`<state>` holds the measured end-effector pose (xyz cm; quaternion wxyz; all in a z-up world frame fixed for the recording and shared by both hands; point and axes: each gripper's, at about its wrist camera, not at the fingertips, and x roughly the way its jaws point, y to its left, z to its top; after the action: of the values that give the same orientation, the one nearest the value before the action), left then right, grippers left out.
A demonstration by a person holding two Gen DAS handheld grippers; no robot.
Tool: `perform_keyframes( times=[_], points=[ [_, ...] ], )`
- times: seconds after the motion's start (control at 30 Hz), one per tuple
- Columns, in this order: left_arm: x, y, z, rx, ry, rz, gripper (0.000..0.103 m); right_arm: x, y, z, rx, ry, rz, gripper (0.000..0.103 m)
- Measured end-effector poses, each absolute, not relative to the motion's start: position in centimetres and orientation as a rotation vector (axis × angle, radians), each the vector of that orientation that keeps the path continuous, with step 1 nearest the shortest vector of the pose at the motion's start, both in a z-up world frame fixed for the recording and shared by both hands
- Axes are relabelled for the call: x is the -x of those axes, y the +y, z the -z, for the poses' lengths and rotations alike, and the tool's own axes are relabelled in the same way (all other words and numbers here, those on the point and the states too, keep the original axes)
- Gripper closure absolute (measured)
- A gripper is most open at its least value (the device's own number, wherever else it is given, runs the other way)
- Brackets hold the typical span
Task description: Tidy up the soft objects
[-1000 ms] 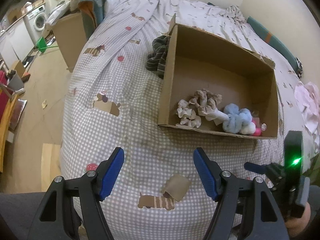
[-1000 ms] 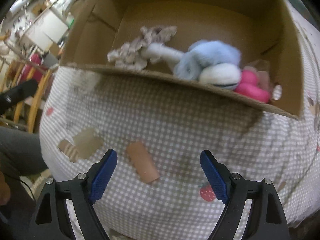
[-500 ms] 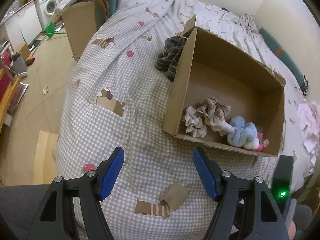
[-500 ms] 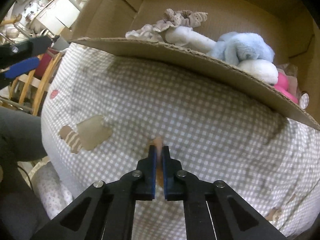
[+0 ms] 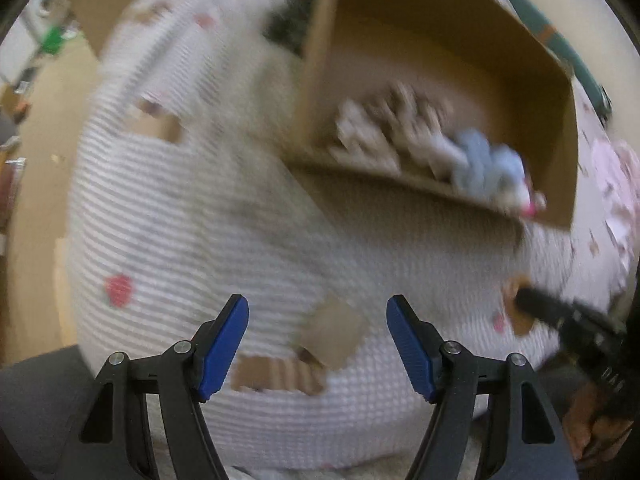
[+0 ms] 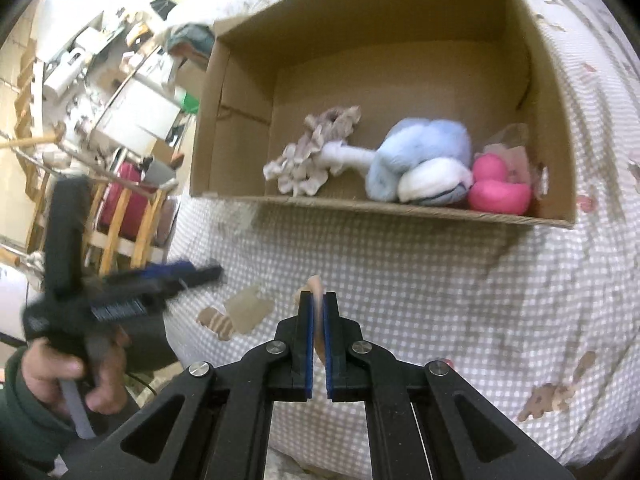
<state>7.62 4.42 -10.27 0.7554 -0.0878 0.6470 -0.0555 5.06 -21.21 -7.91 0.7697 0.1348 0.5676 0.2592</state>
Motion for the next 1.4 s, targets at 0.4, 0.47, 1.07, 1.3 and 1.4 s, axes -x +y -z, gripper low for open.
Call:
perform_keyframes(
  times=[0.4, 0.47, 1.07, 1.3, 1.4],
  points=[
    [-7.2, 0.9, 13.8, -0.005, 1.511, 0.193, 0.081, -5.4, -20.9, 7.3, -0.262, 1.206, -0.526, 0.097],
    [-7.0, 1.2, 13.4, 0.001, 1.496, 0.183, 0.090, -5.5, -20.9, 7.4, -0.265, 1.210, -0.529, 0.097],
    [-6.6, 6.4, 5.7, 0.186, 1.233, 0.060, 0.096, -5.4, -20.7, 6.8, -0.265, 1.190, -0.516, 0.097],
    [-7.2, 5.5, 1.6, 0.177, 1.096, 0.096, 0.096, -4.6, -21.1, 4.3, -0.247, 1.114, -0.519, 0.097],
    [-8.3, 5.2, -0.7, 0.199, 1.052, 0.122, 0.096, -4.6, -21.9, 2.3, -0.279, 1.048, -0.519, 0.097]
  ],
)
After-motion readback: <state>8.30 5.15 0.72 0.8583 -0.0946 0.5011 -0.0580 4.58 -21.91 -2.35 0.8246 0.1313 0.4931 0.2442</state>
